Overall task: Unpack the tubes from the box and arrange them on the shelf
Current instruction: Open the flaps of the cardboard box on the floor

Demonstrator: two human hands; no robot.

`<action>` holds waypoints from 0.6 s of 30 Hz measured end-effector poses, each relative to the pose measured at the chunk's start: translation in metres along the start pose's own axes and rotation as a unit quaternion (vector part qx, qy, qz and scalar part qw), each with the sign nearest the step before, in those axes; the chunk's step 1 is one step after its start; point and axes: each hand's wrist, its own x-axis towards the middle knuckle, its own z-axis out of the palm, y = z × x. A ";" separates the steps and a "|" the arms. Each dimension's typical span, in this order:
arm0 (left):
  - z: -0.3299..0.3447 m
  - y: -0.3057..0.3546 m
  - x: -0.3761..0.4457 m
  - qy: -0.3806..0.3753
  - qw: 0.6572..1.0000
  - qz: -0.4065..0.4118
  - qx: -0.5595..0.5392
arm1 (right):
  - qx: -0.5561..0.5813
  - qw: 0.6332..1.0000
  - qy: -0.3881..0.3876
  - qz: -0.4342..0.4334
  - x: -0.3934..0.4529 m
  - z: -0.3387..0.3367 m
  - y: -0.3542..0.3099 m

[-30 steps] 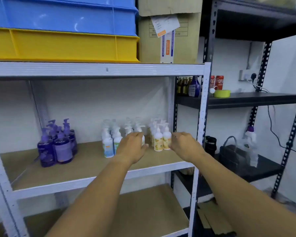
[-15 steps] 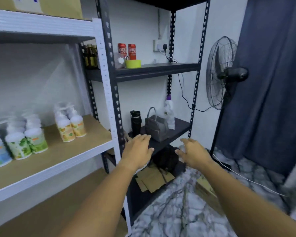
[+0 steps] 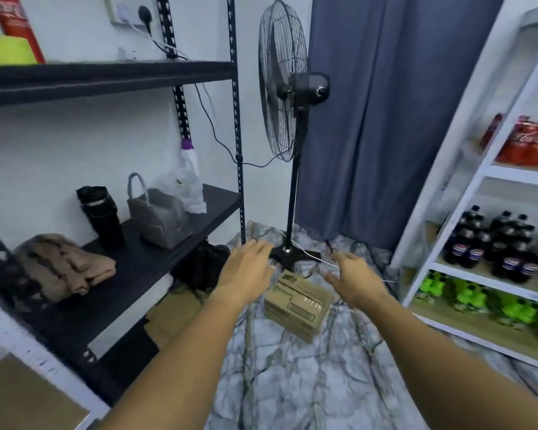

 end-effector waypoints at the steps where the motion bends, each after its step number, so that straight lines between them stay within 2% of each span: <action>1: 0.009 0.001 0.014 -0.006 1.000 0.006 -0.005 | 0.000 1.000 0.001 0.009 0.010 0.003 0.008; 10: 0.117 -0.042 0.156 -0.033 0.997 0.031 -0.056 | -0.009 0.997 0.009 0.073 0.133 0.064 0.054; 13: 0.167 -0.072 0.218 -0.072 0.995 0.031 -0.061 | -0.011 0.994 0.023 0.103 0.186 0.096 0.065; 18: 0.254 -0.114 0.302 -0.132 0.988 0.055 -0.050 | 0.005 0.987 0.002 0.163 0.271 0.160 0.092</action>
